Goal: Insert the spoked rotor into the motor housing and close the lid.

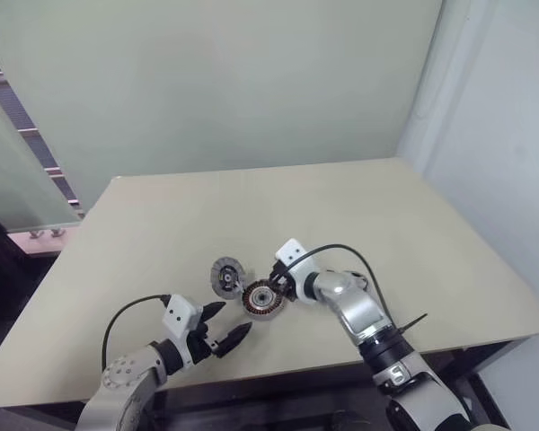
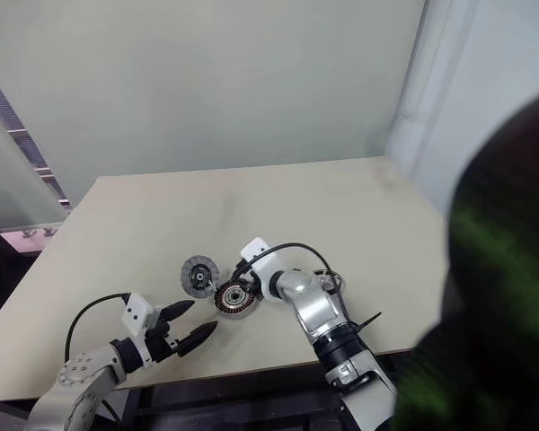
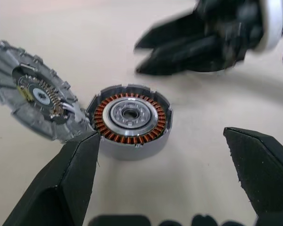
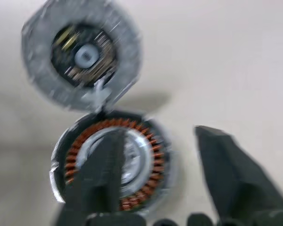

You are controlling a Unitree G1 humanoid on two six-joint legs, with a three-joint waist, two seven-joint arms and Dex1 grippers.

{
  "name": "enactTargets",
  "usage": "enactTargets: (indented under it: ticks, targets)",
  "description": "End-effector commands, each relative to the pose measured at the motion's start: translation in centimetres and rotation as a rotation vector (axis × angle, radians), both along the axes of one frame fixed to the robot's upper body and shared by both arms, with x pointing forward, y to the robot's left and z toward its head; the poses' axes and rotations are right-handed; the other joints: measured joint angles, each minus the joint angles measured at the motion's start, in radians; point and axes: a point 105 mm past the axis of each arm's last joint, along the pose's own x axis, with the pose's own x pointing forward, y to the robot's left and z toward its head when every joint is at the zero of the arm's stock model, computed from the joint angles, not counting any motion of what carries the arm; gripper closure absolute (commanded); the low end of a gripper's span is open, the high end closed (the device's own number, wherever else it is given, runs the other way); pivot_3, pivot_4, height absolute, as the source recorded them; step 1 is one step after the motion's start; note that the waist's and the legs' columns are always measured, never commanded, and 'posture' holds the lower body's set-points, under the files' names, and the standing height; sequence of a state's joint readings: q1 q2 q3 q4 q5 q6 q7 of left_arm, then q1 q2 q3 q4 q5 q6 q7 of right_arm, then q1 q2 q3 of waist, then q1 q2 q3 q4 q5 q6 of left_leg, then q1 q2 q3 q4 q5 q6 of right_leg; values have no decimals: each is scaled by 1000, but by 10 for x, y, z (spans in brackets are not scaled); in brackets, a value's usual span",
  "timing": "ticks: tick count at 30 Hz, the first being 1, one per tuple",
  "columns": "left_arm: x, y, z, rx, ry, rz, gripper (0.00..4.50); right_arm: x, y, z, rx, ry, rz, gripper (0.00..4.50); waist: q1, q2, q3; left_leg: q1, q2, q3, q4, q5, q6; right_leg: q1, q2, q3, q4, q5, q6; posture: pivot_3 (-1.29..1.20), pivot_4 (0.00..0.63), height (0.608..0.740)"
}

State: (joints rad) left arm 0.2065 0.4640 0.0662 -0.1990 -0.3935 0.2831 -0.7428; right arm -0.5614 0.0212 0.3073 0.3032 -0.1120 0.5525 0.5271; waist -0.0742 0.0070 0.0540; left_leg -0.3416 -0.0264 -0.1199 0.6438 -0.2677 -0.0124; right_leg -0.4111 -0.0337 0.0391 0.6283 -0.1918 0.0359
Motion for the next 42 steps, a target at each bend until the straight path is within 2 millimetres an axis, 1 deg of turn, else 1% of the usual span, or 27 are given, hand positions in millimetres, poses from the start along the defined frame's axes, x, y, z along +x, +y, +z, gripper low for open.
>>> enactTargets:
  ticks: [1, 2, 3, 4, 5, 7, 10, 14, 19, 22, 28, 34, 38, 39, 40, 42]
  targets:
    - [3, 3, 11, -10, -41, 2, 0, 12, -28, 25, 66, -36, -105, 696, 1, 0, 0, 0, 0, 0, 0, 0, 0, 0, 0, 0, -1, 0, 0, 0, 0, 740]
    - [3, 2, 11, -12, -40, 1, 0, 13, -36, 26, 70, -38, -136, 344, 1, 0, 0, 0, 0, 0, 0, 0, 0, 0, 0, 0, -1, 0, 0, 0, 0, 740]
    - [4, 2, 11, -14, -41, -1, 0, 16, -51, 28, 82, -38, -192, 38, 0, 0, 0, 0, 0, 0, 0, 0, 0, 0, 0, 0, -2, 0, 0, 0, 0, 740]
    - [4, 1, 11, -15, -41, -2, 0, 17, -61, 30, 89, -38, -231, 38, 0, 0, 0, -1, 0, 1, 0, 0, 0, 0, 0, 0, -2, 0, 0, 0, 0, 740]
    - [4, 0, 11, -18, -41, -6, 0, 19, -75, 30, 108, -19, -298, 38, 0, 0, 0, -1, 0, 1, 0, 0, 0, 0, 0, 0, -2, 0, 0, 0, 0, 740]
    - [4, -1, 11, -22, -41, -11, 0, 20, -93, 28, 135, 16, -378, 38, 0, 0, 0, -1, 0, 1, 0, 0, 0, 0, 0, 0, -2, 0, 0, 0, 0, 740]
    - [5, -4, 10, -29, -41, -23, 0, 17, -133, 25, 269, 126, -572, 38, 0, 0, 0, -1, 0, 1, 0, 0, 0, 0, 0, 0, -2, 0, 0, 0, 0, 740]
    - [5, -6, 9, -33, -37, -34, 0, 11, -162, 22, 421, 241, -739, 38, 2, 1, 0, -1, 0, 1, 0, 0, 0, 0, 0, 0, -2, 0, 0, 0, 0, 740]
    - [6, -9, 7, -36, -32, -48, 0, 1, -182, 8, 574, 403, -890, 38, 0, 3, 1, -1, 1, 2, 0, 0, 0, 0, 0, 0, -2, -1, -1, 0, 0, 740]
    - [7, -10, 7, -38, -34, -53, 0, -3, -185, -3, 630, 493, -936, 38, 0, 5, 2, -1, 1, 3, 0, 0, 0, 0, 0, 0, -2, -1, -1, 0, 0, 740]
    - [9, -10, 8, -36, -37, -60, 0, -8, -176, -18, 745, 635, -954, 38, -1, 6, 2, -1, 1, 3, 0, 0, 0, 0, 0, 0, -3, -1, -1, 0, 0, 740]
    - [9, -10, 8, -27, -38, -62, 0, -4, -163, -19, 799, 685, -923, 38, -1, 6, 2, -1, 1, 3, 0, 0, 1, 0, 0, 1, -3, -1, -1, 0, 0, 740]
    - [9, -10, 9, -26, -40, -61, 0, -1, -159, -20, 807, 689, -923, 38, -1, 6, 2, -1, 1, 3, 0, 0, 1, 0, 0, 1, -3, -1, -1, 0, 0, 740]
    - [9, -10, 9, -26, -41, -60, 0, 0, -159, -20, 811, 688, -924, 408, -1, 6, 2, -1, 1, 3, 0, 0, 1, 0, 0, 1, -3, -1, -1, 0, 0, 740]
    - [9, -10, 9, -25, -41, -60, 0, 0, -159, -20, 815, 685, -927, 641, -1, 6, 2, -1, 1, 3, 0, 0, 1, 0, 0, 1, -3, -1, -1, 0, 0, 740]
    - [8, -10, 9, -23, -43, -58, 0, 1, -159, -20, 819, 683, -930, 1356, -1, 6, 2, -1, 1, 3, 0, 0, 1, 0, 0, 1, -3, -1, -1, 0, 0, 740]
